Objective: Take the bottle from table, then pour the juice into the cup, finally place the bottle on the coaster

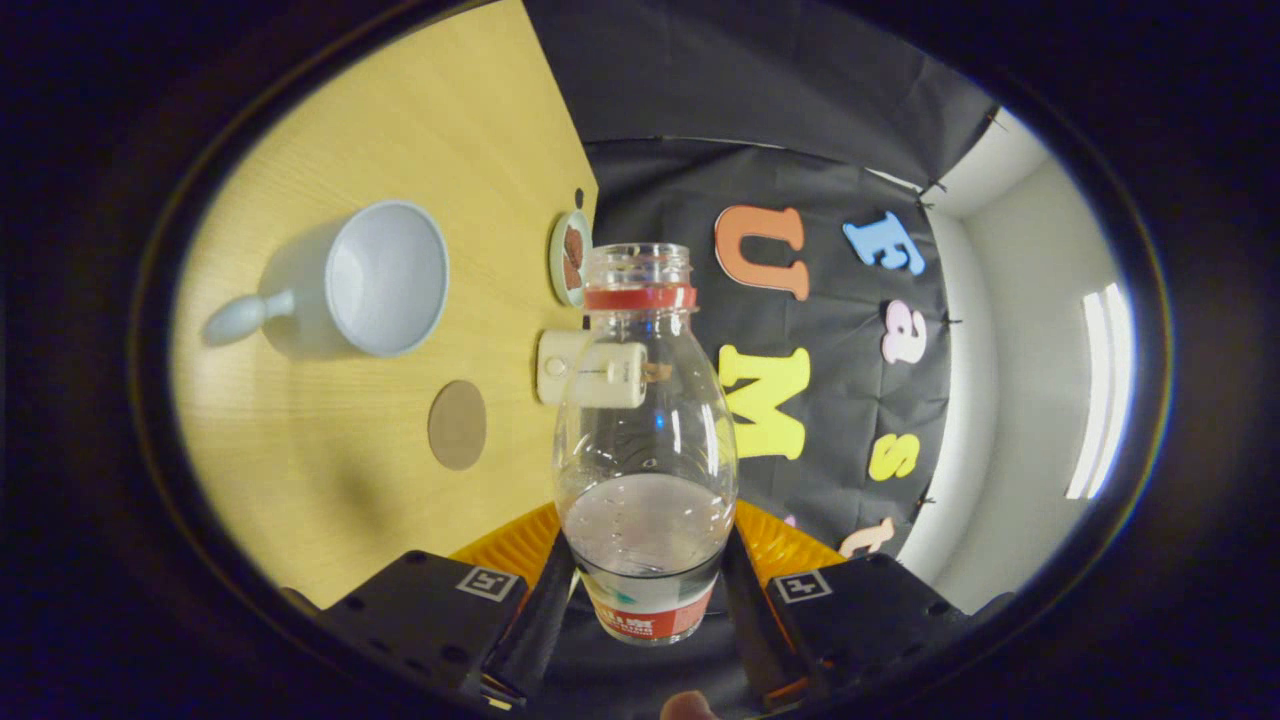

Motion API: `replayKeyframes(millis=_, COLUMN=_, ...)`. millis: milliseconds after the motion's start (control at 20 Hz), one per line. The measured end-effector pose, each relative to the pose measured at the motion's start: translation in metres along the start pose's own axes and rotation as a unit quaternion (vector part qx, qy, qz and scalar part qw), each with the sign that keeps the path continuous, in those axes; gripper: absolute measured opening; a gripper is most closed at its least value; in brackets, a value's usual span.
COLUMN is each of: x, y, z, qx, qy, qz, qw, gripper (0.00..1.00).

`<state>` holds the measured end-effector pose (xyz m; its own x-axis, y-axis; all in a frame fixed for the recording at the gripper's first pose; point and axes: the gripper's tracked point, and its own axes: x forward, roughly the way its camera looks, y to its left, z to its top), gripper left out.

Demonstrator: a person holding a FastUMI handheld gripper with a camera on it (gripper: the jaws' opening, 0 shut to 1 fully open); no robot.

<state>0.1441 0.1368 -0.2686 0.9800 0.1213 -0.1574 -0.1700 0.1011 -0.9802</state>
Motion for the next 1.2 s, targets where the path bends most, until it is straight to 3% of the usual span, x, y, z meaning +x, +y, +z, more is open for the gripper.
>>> replayKeyframes(millis=250, x=-0.014, y=0.004, z=-0.006, qx=0.165, qy=0.006, qz=0.052, qw=0.985, gripper=0.78)
replayKeyframes(millis=600, x=-0.031, y=-0.025, z=-0.006, qx=0.369, qy=-0.006, qz=0.069, qw=0.927, gripper=0.78)
replayKeyframes(millis=750, x=-0.034, y=-0.037, z=-0.01, qx=0.442, qy=-0.017, qz=0.067, qw=0.894, gripper=0.78)
replayKeyframes(millis=1050, x=-0.028, y=-0.075, z=-0.012, qx=0.598, qy=-0.048, qz=0.067, qw=0.797, gripper=0.78)
replayKeyframes(millis=1200, x=-0.011, y=-0.096, z=-0.011, qx=0.637, qy=-0.059, qz=0.058, qw=0.767, gripper=0.78)
